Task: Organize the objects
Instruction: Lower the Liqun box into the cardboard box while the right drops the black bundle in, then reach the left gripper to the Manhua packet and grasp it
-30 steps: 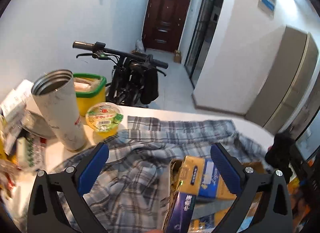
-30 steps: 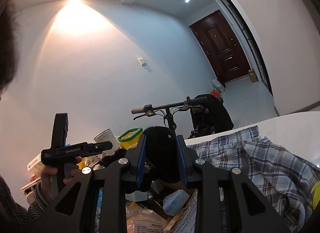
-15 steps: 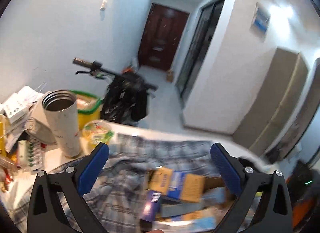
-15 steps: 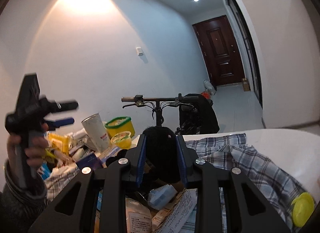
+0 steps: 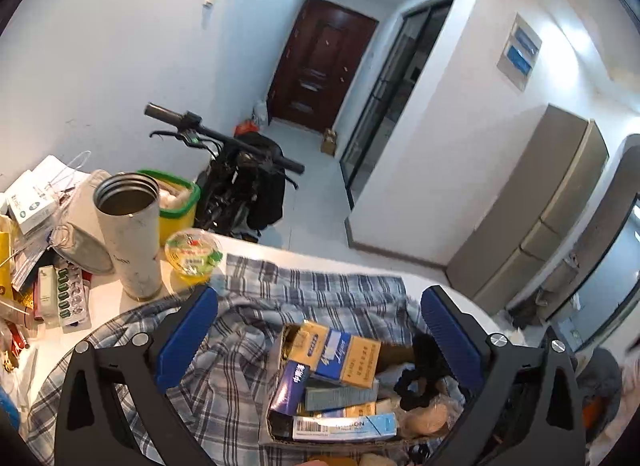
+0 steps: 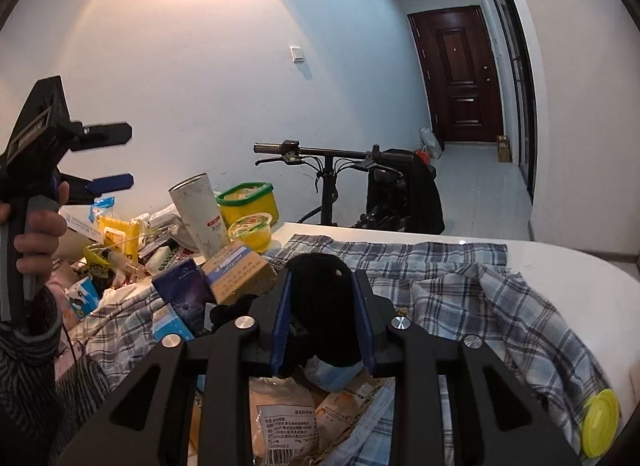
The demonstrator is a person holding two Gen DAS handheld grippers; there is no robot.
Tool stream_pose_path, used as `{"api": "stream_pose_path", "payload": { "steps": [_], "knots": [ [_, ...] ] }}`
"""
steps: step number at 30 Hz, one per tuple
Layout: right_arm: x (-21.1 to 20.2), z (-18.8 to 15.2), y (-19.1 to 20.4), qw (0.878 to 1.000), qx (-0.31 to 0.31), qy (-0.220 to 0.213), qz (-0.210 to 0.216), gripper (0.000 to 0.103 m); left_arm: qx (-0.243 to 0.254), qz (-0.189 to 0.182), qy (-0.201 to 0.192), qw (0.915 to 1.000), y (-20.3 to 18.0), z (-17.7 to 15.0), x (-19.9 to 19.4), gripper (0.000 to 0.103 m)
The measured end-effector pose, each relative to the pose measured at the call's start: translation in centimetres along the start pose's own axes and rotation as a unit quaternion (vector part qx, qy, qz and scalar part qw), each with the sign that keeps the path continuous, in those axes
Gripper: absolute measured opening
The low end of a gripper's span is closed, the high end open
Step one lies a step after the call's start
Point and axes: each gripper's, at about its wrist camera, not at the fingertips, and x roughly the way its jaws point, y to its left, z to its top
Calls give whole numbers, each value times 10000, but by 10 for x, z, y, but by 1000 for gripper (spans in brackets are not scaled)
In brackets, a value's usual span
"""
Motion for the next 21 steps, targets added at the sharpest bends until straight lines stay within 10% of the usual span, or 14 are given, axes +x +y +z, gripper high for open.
{"api": "stream_pose_path", "payload": {
  "steps": [3,7,9,21],
  "knots": [
    [2,-2,-2,9999,150,-28,73,73,102,39,24,9999,-6,-2,2,103],
    [-7,0,-8,9989,382,-277,-48,81,239,1,39,9997,-15,-5,-1,103],
    [-15,0,-13,9971,547,-497,-163,102,271,-10,11,9996,-17,-6,-4,103],
    [-42,9,-22,9865,779,-1166,-847,103,708,-84,-102,9974,-44,-12,-20,103]
  ]
}}
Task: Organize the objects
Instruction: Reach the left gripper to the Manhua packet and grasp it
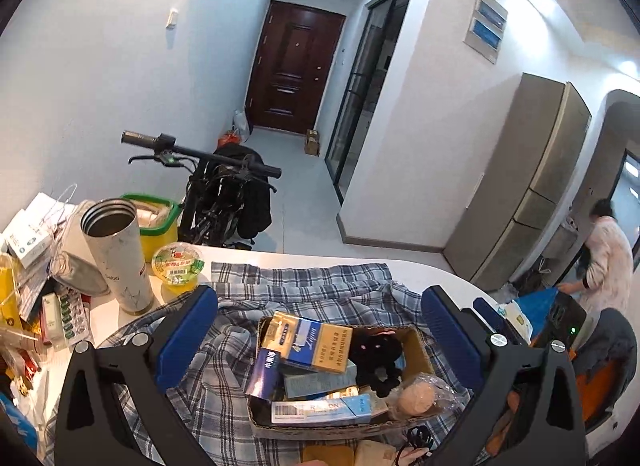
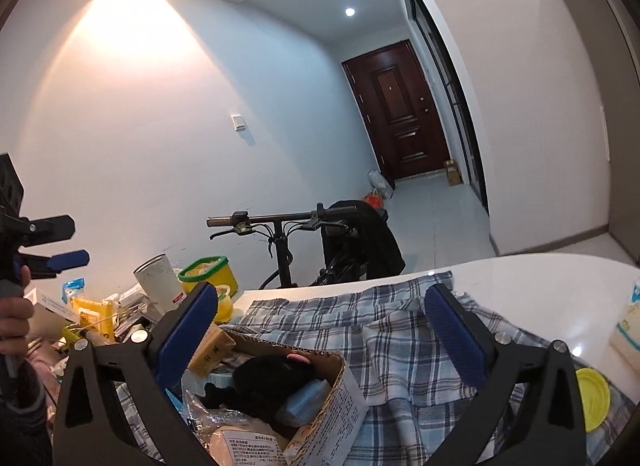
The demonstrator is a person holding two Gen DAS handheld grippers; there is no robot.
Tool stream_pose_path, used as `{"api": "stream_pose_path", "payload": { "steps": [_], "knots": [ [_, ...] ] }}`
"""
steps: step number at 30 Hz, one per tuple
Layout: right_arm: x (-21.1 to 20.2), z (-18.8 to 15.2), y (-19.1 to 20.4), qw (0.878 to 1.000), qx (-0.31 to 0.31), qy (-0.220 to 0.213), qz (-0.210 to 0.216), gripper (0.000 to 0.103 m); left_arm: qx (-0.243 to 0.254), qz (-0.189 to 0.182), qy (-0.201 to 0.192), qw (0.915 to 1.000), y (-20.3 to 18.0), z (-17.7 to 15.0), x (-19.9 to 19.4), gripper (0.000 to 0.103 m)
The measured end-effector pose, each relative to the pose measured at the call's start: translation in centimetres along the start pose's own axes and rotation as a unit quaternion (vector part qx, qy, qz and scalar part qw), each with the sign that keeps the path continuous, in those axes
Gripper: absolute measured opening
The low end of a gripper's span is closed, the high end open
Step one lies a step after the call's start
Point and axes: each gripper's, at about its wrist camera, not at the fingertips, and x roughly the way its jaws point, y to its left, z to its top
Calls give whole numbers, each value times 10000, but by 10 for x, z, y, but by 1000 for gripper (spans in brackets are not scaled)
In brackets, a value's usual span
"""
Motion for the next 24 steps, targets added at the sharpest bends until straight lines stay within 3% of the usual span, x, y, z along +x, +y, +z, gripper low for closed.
{"api": "stream_pose_path", "payload": {
  "steps": [9,13,24],
  "knots": [
    [-11,6,1,9993,-33,-367,-27,103,351,-292,-75,9989,-36,-9,-15,103],
    [-13,6,2,9989,-57,-441,-115,103,650,-305,124,9973,-55,-27,-14,103],
    [-9,2,22,9979,-512,-387,-128,103,1202,60,1398,9828,-19,-159,9,103]
  ]
}}
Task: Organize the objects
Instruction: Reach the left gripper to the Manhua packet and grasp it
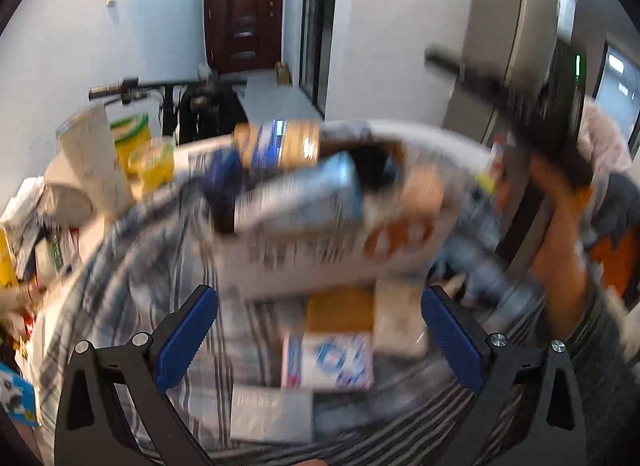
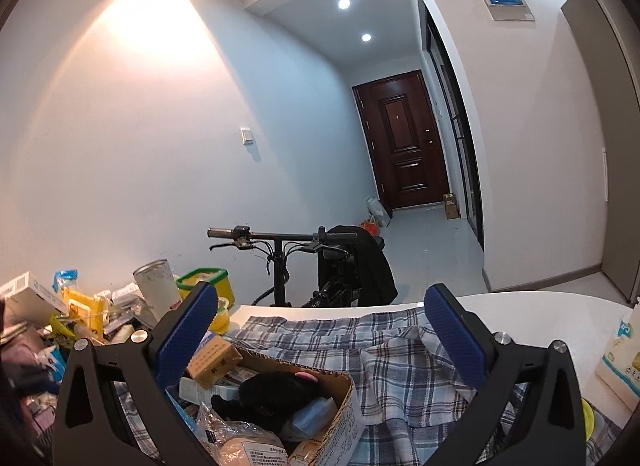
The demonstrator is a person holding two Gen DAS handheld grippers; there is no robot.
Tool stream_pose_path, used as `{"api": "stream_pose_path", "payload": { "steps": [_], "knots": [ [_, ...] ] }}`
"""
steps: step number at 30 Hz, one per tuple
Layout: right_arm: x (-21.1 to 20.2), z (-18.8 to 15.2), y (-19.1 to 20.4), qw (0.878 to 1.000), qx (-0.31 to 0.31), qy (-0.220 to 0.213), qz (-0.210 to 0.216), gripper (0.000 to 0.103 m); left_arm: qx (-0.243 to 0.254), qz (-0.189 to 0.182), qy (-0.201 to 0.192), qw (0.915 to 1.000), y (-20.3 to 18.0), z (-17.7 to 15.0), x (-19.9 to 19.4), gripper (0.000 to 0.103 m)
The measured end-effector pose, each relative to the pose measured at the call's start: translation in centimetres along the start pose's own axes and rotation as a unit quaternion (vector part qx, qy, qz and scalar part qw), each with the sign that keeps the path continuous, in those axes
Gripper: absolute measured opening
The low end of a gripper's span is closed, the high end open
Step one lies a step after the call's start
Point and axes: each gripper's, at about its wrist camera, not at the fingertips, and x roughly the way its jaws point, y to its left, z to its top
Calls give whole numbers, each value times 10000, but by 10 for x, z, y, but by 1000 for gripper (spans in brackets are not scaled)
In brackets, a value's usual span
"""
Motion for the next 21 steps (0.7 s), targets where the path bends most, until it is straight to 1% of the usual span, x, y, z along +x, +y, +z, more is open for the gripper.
{"api": "stream_pose_path", "payload": {
  "steps": [1,3,4,5,6,8,9,12,15,20,21],
  "knots": [
    [0,-1,1,10000,-35,19,-10,103,-10,21,-43,10000,2,-11,5,103],
    [0,-2,2,10000,-64,16,-21,103,-96,-196,-225,9995,10,-29,19,103],
    [0,-2,2,10000,-71,8,-31,103,-219,-317,-176,9991,15,-37,27,103],
    [-1,-3,2,10000,-74,-3,-39,103,-372,-311,234,9986,19,-40,39,103],
    [-1,-3,2,10000,-63,-8,-49,103,-395,-254,511,9976,19,-41,47,103],
    [-1,-3,-1,10000,7,-22,-46,103,-305,-388,518,9974,17,-40,48,103],
    [-1,-3,-2,10000,58,-25,-26,103,-236,-394,579,9973,14,-40,51,103],
    [0,-3,-5,9999,151,-8,-45,103,10,-94,851,9963,3,-44,61,103],
    [-2,-4,-5,9999,110,-31,-116,103,257,-58,885,9957,-7,-45,62,103],
    [1,-5,2,9999,-40,10,-131,103,273,16,1056,9940,-8,-46,68,103],
    [1,-5,3,9999,-67,26,-120,103,294,50,1074,9938,-9,-47,68,101]
  ]
}}
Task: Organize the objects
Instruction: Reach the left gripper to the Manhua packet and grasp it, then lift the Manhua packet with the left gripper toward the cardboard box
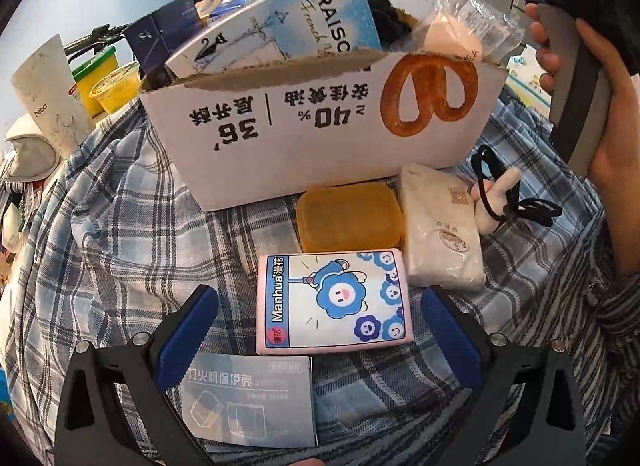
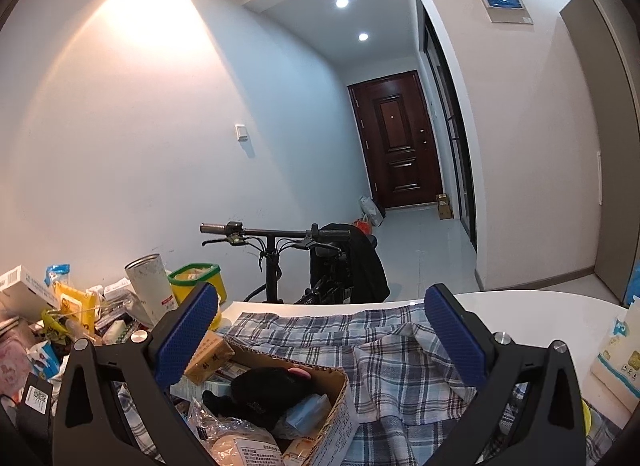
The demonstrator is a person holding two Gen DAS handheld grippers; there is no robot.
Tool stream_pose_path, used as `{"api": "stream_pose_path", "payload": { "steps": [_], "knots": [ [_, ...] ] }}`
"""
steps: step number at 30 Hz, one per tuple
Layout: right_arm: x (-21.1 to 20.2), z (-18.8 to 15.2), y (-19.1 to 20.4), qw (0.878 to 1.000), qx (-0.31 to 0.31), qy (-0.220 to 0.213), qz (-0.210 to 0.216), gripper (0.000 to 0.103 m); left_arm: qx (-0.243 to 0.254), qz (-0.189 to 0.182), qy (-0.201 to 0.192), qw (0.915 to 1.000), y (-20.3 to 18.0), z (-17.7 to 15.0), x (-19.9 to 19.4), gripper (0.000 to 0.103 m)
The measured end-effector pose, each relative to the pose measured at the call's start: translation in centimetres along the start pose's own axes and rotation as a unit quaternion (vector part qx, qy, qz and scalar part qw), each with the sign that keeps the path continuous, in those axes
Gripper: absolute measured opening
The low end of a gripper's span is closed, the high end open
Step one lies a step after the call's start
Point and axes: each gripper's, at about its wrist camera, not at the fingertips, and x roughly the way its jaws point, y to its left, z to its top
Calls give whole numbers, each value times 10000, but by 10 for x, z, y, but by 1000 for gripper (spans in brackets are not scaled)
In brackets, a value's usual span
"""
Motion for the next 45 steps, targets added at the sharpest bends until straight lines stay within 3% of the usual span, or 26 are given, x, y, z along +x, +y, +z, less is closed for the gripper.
{"api": "stream_pose_path", "payload": {
  "steps": [1,3,5,14,21,26,30,39,42,45],
  "knots": [
    [0,-1,2,10000,-26,9,11,103,10,23,12,10000,-1,0,0,98],
    [1,-1,4,10000,-52,18,34,103,3,-18,161,9999,-1,-1,6,78],
    [2,-2,6,9999,-73,36,64,103,11,59,176,9998,-1,-2,7,76],
    [0,-4,14,9996,-288,-7,-13,103,-40,-136,-157,9998,1,-8,-10,74],
    [-6,1,6,9999,-27,-141,34,103,-264,-321,-939,9947,12,-18,-44,74],
    [-15,5,6,9994,-65,-336,17,103,-450,-417,-1650,9844,10,-21,-72,74],
    [-18,6,10,9991,-148,-380,66,103,-456,-399,-1978,9784,16,-13,-74,74],
    [-32,23,31,9992,-266,-160,261,103,-508,-367,-2163,9743,18,-9,-81,74],
    [-60,42,41,9956,184,-46,913,103,-633,-397,-2187,9729,24,-11,-79,74],
    [-91,46,55,9887,132,33,1495,103,-697,-392,-2199,9722,26,-9,-78,74]
  ]
}}
